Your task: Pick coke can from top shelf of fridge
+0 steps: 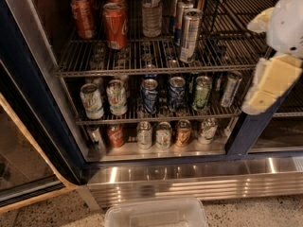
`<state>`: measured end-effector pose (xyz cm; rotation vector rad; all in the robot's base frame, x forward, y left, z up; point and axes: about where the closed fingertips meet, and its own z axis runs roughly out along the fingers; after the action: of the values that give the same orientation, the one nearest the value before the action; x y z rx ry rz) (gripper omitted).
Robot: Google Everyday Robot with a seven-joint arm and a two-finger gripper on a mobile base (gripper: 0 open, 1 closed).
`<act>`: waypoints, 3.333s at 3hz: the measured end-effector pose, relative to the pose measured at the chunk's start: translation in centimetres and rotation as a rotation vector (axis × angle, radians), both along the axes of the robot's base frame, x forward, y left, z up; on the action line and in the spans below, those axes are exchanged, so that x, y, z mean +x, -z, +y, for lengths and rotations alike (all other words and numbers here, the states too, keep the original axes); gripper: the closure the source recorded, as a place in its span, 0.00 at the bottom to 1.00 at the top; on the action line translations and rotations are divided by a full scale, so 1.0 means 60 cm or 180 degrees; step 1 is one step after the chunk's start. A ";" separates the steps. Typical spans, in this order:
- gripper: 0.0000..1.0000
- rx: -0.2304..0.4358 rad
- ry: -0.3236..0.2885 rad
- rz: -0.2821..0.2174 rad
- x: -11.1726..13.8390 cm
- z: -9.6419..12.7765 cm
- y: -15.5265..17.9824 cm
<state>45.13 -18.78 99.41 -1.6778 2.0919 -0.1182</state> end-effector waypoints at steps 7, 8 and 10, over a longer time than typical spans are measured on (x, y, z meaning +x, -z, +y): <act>0.00 0.1133 -0.1070 -0.0880 0.071 0.287 -0.052; 0.00 0.1478 -0.1009 -0.1064 0.070 0.329 -0.028; 0.00 0.1848 -0.0849 -0.1642 0.132 0.372 -0.072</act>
Offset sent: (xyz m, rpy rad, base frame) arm 0.0202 0.0439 -0.0022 0.0957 -0.0478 0.0825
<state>53.03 3.56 103.72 -1.3625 1.3402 0.1210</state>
